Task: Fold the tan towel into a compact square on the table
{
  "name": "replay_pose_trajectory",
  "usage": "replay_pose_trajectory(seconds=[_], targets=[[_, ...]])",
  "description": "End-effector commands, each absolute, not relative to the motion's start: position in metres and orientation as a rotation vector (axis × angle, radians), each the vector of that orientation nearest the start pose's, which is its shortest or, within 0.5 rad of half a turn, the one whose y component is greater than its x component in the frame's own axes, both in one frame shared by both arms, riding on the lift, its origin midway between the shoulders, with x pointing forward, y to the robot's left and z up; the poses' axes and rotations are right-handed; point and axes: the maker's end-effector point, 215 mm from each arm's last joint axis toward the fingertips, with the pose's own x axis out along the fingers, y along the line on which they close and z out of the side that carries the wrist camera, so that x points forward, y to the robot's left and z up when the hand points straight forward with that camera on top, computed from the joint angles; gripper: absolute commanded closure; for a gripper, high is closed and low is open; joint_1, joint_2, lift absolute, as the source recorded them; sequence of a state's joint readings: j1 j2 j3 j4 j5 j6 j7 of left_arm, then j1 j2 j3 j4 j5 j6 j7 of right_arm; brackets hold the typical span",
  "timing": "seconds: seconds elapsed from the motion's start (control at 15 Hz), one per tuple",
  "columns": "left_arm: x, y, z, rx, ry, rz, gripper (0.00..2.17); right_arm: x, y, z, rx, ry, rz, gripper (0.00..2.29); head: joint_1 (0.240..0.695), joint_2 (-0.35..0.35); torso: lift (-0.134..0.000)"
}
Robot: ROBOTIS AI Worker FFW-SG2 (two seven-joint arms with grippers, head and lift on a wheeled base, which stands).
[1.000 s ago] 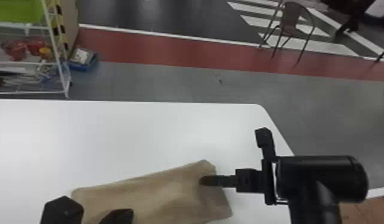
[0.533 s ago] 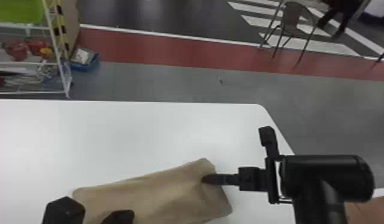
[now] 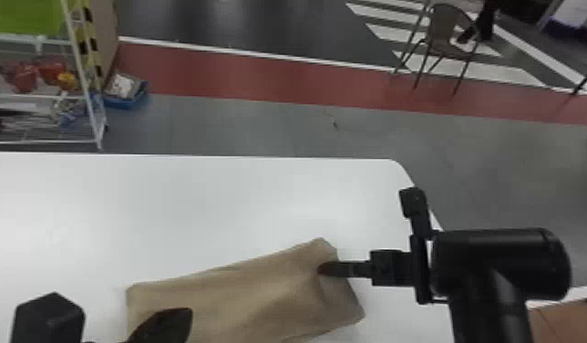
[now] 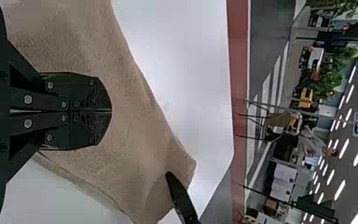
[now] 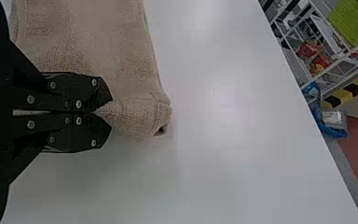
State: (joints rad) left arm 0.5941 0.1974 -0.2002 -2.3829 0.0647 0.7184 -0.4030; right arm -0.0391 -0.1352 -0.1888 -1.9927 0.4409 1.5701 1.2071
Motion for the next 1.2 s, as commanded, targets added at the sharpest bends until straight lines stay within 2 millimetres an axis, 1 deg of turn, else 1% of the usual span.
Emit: replay_pose_trajectory(seconds=[0.0,0.13,0.27,0.4,0.53,0.67,0.73,0.87,1.13], targets=[[0.329,0.070,-0.397,-0.048,0.545,-0.660,1.79,0.424,-0.258,-0.427,0.363,1.020,0.436,1.54,0.695,-0.297,-0.123],[0.331,0.079,-0.402,-0.047,0.564,-0.644,1.79,0.430,-0.253,-0.415,0.355,0.996,0.458,1.54,0.695,-0.289,-0.123],[0.329,0.077,-0.408,-0.052,0.579,-0.654,1.80,0.435,-0.238,-0.392,0.326,0.945,0.508,1.54,0.695,-0.261,-0.123],[0.326,0.080,-0.424,-0.056,0.622,-0.646,1.80,0.438,-0.223,-0.369,0.301,0.896,0.557,1.54,0.695,-0.243,-0.123],[0.327,0.080,-0.433,-0.043,0.643,-0.644,1.80,0.444,-0.216,-0.345,0.279,0.845,0.595,1.54,0.695,-0.224,-0.123],[0.326,0.080,-0.440,-0.032,0.659,-0.641,1.84,0.446,-0.212,-0.333,0.264,0.819,0.615,1.54,0.695,-0.204,-0.123],[0.325,0.079,-0.441,-0.034,0.660,-0.641,1.85,0.445,-0.205,-0.331,0.255,0.817,0.629,1.54,0.695,-0.199,-0.123],[0.323,0.075,-0.442,-0.037,0.665,-0.647,1.85,0.441,-0.192,-0.334,0.242,0.829,0.656,1.54,0.695,-0.192,-0.123],[0.316,0.065,-0.446,-0.045,0.678,-0.665,1.85,0.430,-0.150,-0.341,0.193,0.853,0.720,1.54,0.695,-0.164,-0.123]])
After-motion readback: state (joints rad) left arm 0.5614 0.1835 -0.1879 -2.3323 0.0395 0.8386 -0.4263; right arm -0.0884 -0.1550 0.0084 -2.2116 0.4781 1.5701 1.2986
